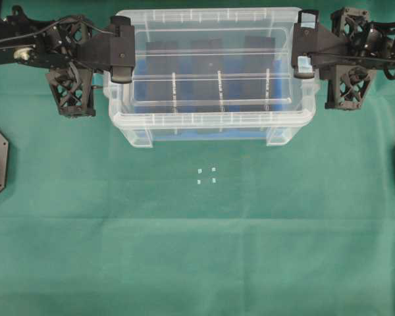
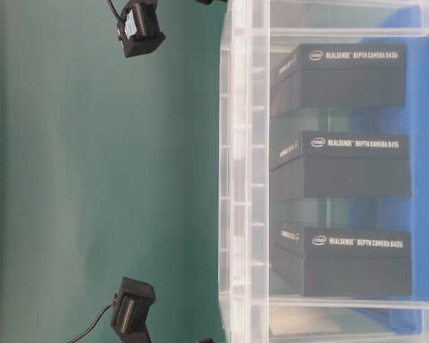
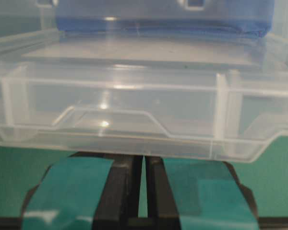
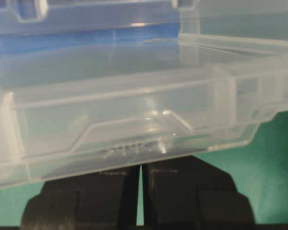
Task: Clamp the lid of the box with both arms, then lift and open it.
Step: 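Lower both grippers and clamp the lid rim at each end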
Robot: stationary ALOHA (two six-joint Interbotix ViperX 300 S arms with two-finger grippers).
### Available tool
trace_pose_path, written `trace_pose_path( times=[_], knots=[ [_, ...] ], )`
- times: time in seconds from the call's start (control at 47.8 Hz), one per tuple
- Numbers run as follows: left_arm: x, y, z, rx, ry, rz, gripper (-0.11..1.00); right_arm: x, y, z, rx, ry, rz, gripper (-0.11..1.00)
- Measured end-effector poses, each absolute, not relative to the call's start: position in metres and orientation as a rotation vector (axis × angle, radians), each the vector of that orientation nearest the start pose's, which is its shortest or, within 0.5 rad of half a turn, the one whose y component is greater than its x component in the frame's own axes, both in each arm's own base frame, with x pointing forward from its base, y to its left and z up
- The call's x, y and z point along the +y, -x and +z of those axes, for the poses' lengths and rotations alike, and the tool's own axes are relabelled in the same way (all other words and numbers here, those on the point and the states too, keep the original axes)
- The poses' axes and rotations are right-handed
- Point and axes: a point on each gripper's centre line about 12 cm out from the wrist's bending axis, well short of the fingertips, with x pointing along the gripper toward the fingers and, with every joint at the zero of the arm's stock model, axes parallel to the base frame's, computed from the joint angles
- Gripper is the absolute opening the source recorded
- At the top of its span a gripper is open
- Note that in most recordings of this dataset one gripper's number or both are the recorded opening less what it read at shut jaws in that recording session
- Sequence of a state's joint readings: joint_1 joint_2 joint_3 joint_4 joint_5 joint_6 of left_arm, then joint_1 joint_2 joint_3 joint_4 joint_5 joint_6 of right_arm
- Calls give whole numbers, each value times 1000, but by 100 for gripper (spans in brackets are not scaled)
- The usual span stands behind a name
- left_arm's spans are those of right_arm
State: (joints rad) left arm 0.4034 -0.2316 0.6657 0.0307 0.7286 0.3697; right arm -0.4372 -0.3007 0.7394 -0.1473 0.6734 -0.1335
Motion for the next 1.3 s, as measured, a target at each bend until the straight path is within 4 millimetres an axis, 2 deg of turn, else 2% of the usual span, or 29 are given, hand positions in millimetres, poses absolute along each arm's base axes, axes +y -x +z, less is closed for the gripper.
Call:
trace_pose_path(
  times=[0.44, 0.796, 1.298],
  knots=[
    [123, -282, 198, 1215, -115, 140, 1, -134, -261, 201, 1149, 29, -332, -1],
    [123, -284, 200, 1238, -107, 134, 1, -135, -262, 217, 1125, 34, -343, -1],
    [122, -286, 204, 1265, -103, 121, 1, -135, -263, 220, 1119, 36, -343, -1]
  ],
)
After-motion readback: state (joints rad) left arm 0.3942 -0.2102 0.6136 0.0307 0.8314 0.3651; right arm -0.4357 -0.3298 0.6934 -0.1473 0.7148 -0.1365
